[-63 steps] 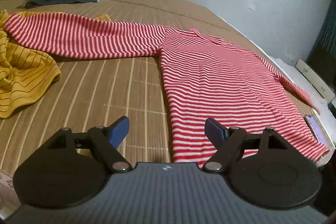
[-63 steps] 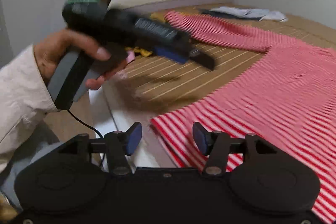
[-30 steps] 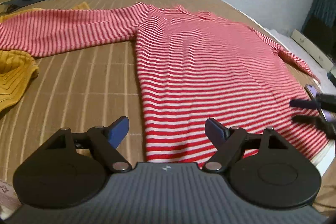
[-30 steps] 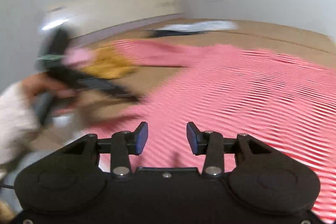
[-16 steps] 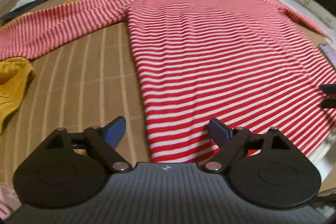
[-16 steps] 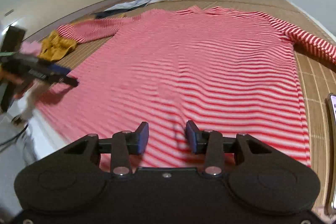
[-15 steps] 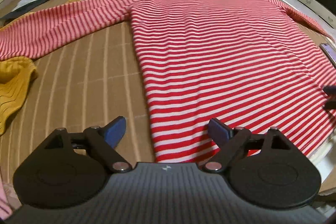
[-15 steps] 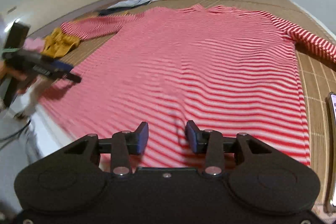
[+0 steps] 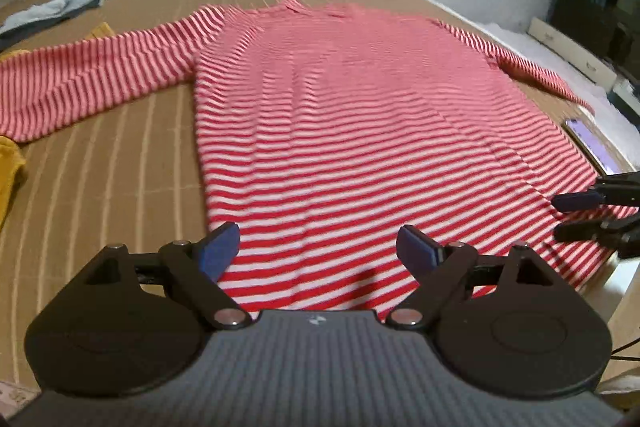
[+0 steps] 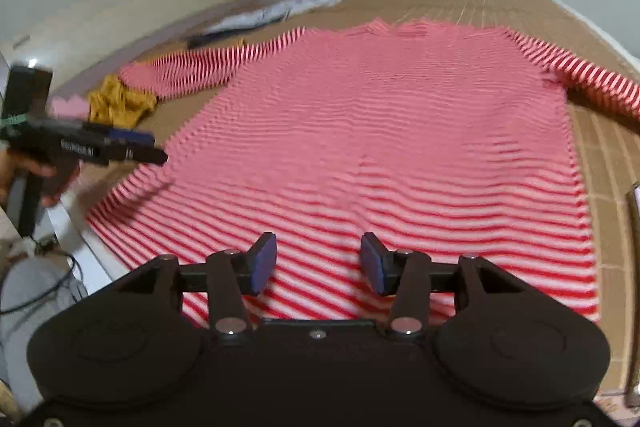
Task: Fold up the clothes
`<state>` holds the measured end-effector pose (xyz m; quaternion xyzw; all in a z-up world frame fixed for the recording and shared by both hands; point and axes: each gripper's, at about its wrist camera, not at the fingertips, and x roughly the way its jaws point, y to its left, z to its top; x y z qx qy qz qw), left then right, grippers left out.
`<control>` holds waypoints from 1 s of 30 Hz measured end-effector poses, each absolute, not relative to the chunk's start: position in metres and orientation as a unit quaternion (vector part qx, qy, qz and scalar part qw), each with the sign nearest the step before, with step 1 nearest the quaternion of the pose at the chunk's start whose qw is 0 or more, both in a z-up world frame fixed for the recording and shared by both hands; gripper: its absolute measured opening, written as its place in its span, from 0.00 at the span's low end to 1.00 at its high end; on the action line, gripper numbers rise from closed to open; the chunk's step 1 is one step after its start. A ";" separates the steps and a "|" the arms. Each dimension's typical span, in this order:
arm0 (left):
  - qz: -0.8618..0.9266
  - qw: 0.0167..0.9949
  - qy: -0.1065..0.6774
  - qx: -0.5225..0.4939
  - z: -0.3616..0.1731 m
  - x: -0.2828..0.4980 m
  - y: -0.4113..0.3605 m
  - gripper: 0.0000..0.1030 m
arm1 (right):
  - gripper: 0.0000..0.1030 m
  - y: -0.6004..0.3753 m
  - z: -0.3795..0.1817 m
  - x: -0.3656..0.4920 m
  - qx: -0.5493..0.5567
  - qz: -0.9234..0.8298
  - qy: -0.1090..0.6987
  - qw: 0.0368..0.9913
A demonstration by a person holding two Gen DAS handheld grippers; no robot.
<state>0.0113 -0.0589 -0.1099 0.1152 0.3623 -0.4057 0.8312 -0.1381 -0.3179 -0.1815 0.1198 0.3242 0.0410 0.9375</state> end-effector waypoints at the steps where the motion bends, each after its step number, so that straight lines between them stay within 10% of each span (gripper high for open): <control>1: -0.405 0.829 0.366 0.121 -0.112 0.009 -0.062 0.86 | 0.52 -0.314 -0.184 -0.138 0.113 0.041 0.328 0.937; 19: -0.061 0.982 0.170 -0.058 -0.071 0.117 0.062 0.86 | 0.76 -0.304 -0.160 -0.129 0.152 0.121 0.208 0.959; 30: 0.017 0.973 0.143 -0.178 -0.118 0.203 0.118 0.85 | 0.62 -0.315 -0.201 -0.063 0.218 0.174 0.201 0.939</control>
